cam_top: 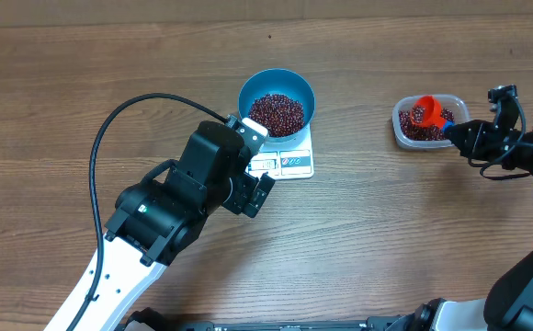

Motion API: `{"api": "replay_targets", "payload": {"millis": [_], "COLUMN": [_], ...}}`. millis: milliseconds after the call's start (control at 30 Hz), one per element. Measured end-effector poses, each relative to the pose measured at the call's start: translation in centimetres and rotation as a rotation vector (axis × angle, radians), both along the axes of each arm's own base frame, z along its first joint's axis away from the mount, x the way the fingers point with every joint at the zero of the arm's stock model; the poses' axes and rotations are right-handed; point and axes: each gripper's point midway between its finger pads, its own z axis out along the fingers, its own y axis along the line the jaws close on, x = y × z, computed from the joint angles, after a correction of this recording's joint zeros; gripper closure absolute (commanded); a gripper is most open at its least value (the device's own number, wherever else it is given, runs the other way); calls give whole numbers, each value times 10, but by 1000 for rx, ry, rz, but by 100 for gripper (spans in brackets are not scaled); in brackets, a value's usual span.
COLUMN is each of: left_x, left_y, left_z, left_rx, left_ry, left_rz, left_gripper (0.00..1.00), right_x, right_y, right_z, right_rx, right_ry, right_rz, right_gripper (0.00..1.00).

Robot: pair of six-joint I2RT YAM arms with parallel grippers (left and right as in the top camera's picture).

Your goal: Scoop item into bowl and weigh 150g on scale

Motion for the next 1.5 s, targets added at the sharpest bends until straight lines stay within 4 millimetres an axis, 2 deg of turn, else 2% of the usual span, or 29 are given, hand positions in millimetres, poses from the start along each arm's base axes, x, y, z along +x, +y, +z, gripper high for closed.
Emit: {"api": "replay_targets", "payload": {"millis": [567,700,1000,1200,1367,1500], "left_x": [0,0,0,0,0,0], "left_y": [0,0,0,0,0,0], "left_z": [0,0,0,0,0,0], "left_rx": [0,0,0,0,0,0], "left_ry": [0,0,0,0,0,0], "left_rz": [0,0,0,0,0,0], "left_gripper": [0,0,0,1,0,0], "right_x": [-10,-11,-4,-5,-1,9], "right_y": [53,78,169,219,240,242], "right_z": [49,54,66,69,65,61], "right_rx": [391,424,377,312,232,157], "right_ry": [-110,-114,-221,-300,-337,-366], "right_rz": [145,219,523,673,717,703], "right_gripper": [96,96,96,96,96,96]}}
